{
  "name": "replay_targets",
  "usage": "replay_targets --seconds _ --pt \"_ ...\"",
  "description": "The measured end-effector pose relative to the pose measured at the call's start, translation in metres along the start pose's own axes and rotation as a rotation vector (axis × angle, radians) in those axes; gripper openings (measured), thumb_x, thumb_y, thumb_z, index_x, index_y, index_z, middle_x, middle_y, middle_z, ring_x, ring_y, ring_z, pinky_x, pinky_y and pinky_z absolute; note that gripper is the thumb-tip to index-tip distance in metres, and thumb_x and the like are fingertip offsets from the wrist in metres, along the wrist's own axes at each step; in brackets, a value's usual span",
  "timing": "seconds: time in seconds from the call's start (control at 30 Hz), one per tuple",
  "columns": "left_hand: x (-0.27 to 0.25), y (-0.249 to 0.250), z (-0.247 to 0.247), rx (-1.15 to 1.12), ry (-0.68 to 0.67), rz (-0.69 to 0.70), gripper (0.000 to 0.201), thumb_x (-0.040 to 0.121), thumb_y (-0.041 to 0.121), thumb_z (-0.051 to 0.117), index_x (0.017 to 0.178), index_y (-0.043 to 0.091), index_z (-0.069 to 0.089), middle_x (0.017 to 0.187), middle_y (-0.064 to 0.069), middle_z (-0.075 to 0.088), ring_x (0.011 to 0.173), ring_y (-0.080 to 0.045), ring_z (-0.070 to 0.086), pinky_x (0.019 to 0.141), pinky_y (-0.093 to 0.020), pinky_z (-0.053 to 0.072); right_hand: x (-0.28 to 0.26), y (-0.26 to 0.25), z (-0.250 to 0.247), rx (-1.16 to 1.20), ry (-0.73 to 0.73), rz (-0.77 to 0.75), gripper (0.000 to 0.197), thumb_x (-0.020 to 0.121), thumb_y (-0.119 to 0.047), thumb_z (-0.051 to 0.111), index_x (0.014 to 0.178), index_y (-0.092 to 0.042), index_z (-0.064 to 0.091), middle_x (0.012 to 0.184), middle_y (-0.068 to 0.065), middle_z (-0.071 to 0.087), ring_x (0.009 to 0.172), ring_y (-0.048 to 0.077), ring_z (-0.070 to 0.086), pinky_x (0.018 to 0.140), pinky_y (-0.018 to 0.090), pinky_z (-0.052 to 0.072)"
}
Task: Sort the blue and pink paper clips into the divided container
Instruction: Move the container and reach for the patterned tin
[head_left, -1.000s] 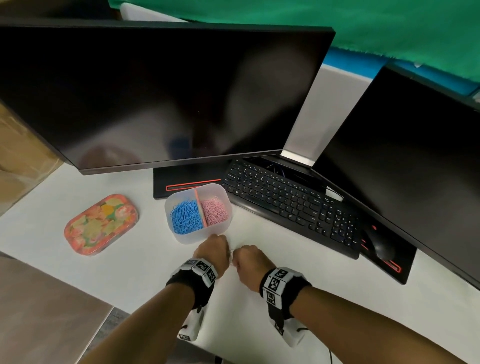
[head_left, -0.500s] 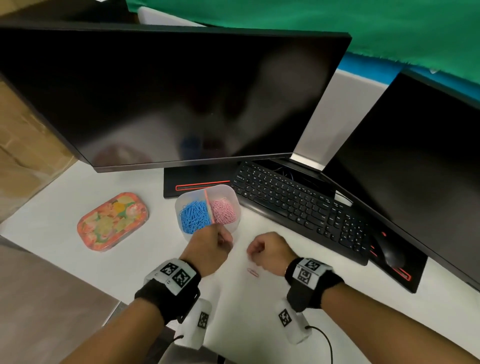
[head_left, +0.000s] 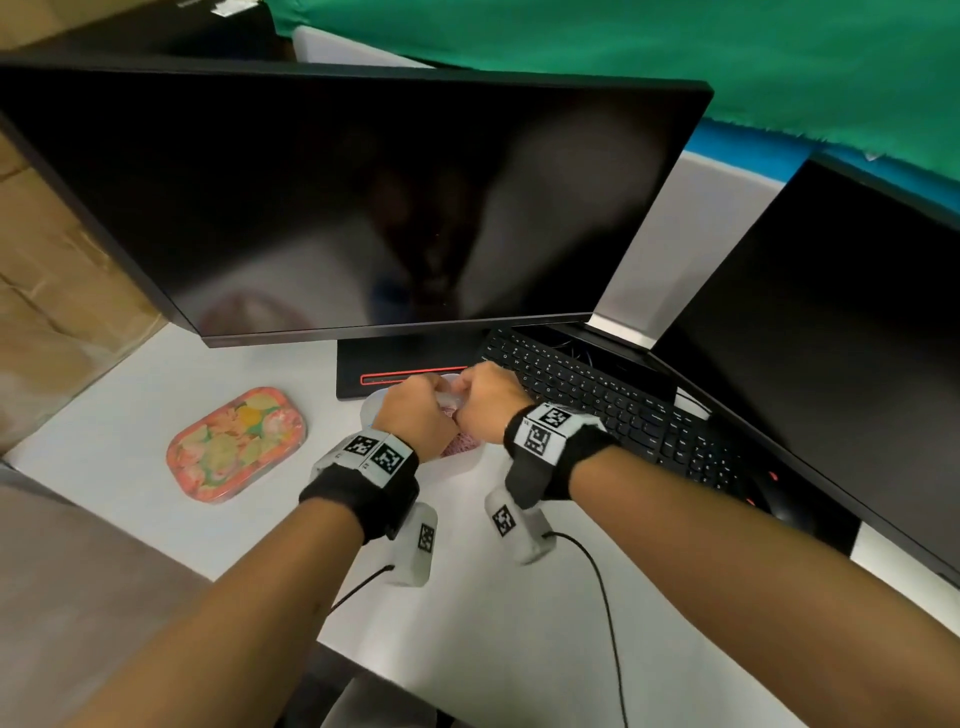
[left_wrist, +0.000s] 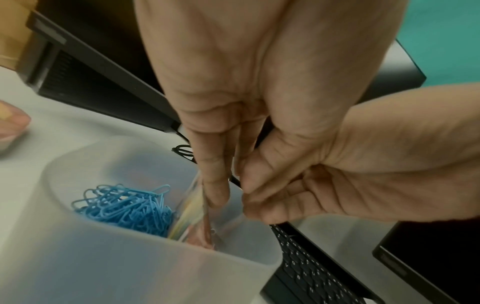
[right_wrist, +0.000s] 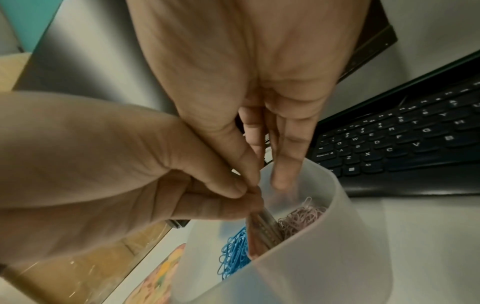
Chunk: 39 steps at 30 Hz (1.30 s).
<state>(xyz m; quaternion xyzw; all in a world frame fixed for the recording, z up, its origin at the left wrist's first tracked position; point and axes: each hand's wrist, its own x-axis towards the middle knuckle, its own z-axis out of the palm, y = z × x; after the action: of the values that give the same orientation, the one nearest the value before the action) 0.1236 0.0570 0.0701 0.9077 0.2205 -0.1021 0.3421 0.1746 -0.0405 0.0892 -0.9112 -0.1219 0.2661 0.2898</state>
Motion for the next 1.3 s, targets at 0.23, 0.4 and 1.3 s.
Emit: replay_targets --seconds 0.23,0.4,1.3 --pt "-0.008 -0.062 -0.039 -0.072 0.197 -0.013 0.016 0.081 0.009 0.062 0.091 0.022 0.064 0.092 0.001 0.069 0.086 -0.022 0.065 0.082 -0.032 0.051 -0.058 0.086 0.029 -0.275 -0.146 -0.117 0.023 0.083 -0.009 0.054 0.101 -0.021 0.062 0.098 0.005 0.066 0.086 0.021 0.063 0.077 0.028 0.051" --pt "-0.008 -0.119 -0.063 0.199 0.219 -0.163 0.025 0.081 0.017 0.062 0.106 0.020 0.064 0.112 -0.004 0.064 0.099 -0.028 0.061 0.084 -0.032 0.045 -0.076 0.122 0.060 -0.441 -0.238 -0.155 0.013 0.085 -0.005 0.051 0.094 -0.014 0.053 0.104 0.008 0.058 0.091 0.027 0.056 0.076 0.032 0.045" --pt "-0.001 -0.202 -0.059 0.378 0.049 -0.411 0.109 0.047 0.051 0.078 0.138 0.039 0.020 0.127 -0.010 0.040 0.116 -0.039 0.041 0.095 -0.051 0.042 -0.044 0.010 0.023 -0.234 0.113 -0.328 0.015 0.092 -0.013 0.051 0.085 -0.014 0.065 0.090 -0.002 0.062 0.078 0.013 0.059 0.065 0.020 0.048"
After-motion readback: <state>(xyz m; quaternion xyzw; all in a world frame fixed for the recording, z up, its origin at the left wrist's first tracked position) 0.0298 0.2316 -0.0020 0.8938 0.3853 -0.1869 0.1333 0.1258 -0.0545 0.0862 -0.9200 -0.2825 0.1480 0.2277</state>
